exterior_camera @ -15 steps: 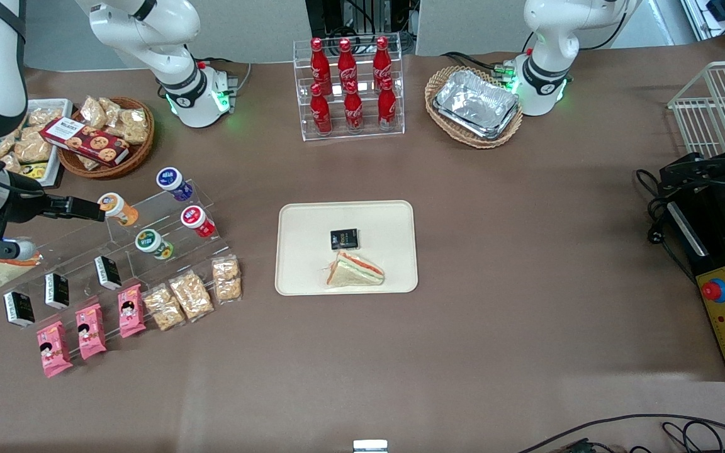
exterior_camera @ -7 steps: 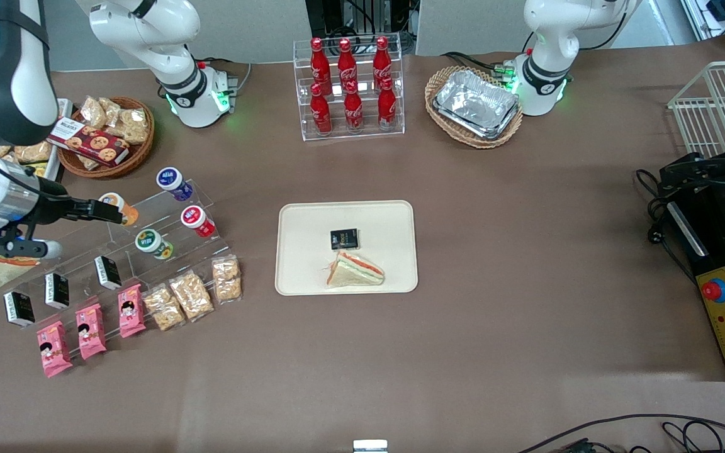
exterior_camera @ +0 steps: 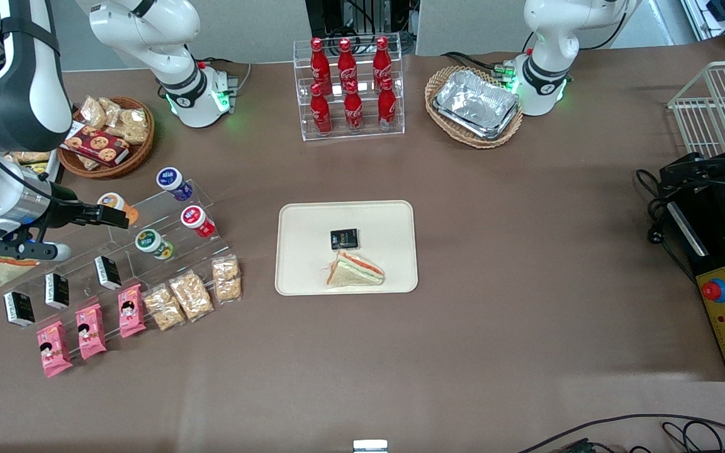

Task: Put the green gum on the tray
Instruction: 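Move the open right gripper down over the green-lidded gum bottle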

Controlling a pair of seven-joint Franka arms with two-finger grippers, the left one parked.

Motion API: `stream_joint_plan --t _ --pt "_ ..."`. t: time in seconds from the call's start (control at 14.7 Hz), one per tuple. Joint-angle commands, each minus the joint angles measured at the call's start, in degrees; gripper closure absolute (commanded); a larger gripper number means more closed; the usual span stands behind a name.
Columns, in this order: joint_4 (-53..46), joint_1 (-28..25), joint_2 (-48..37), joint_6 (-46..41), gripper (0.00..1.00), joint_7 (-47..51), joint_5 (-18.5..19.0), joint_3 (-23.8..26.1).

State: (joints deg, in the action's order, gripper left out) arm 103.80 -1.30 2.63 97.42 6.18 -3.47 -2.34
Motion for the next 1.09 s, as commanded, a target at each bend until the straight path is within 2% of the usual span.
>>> stream_joint_plan --t 0.0,0.48,1.02 --pt "3.24 -1.08 -1.48 2.60 0.00 -0.29 0.21 0.06" --pt "12.20 -0.64 -2.10 12.17 0.00 -0.46 0.30 -0.03" --pt "24.33 -0.37 -2.10 28.07 0.00 -0.81 0.56 -0.21"
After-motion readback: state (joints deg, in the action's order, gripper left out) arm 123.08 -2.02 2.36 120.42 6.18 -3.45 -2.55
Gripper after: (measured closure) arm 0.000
